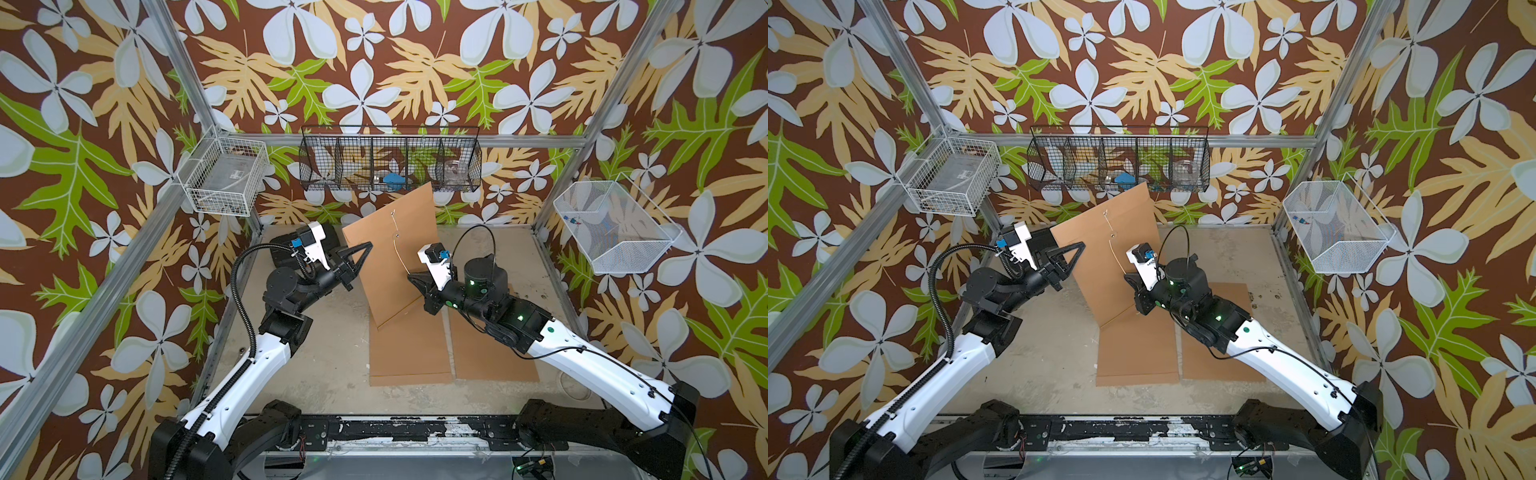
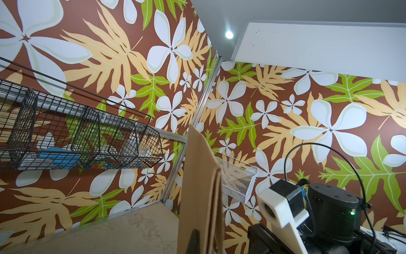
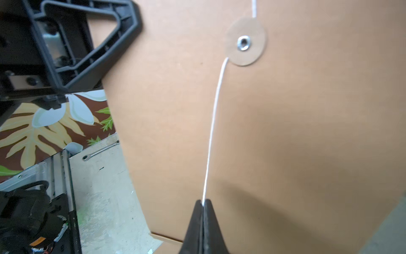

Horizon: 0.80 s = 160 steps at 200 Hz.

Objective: Open the file bag

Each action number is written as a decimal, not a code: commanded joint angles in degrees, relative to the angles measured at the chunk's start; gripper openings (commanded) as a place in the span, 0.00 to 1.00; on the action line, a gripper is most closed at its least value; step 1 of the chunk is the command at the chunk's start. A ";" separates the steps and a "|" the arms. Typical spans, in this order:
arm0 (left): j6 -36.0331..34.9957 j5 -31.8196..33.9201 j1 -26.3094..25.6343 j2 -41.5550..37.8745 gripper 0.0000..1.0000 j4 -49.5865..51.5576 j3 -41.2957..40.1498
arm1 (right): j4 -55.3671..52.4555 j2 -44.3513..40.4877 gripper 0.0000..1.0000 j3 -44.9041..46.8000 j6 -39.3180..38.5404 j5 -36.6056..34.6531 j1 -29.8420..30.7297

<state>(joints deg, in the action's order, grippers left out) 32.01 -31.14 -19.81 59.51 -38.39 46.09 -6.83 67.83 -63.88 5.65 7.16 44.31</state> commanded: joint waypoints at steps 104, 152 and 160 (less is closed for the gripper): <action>-2.74 -0.14 0.29 -3.52 0.00 1.64 -0.07 | -0.19 -1.03 0.00 -0.89 -0.81 -0.65 -7.43; -3.49 -0.57 0.37 -3.96 0.00 2.61 -0.82 | -0.50 -2.08 0.00 -2.25 -1.33 -0.26 -10.76; -3.66 -0.83 0.38 -3.89 0.00 2.72 -0.82 | -0.79 -2.17 0.00 -2.68 -1.57 -0.21 -11.13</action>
<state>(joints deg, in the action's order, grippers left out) 29.61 -31.38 -19.62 55.83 -34.85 45.36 -7.64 66.11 -65.47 4.97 7.05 34.09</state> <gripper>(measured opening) 0.050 0.049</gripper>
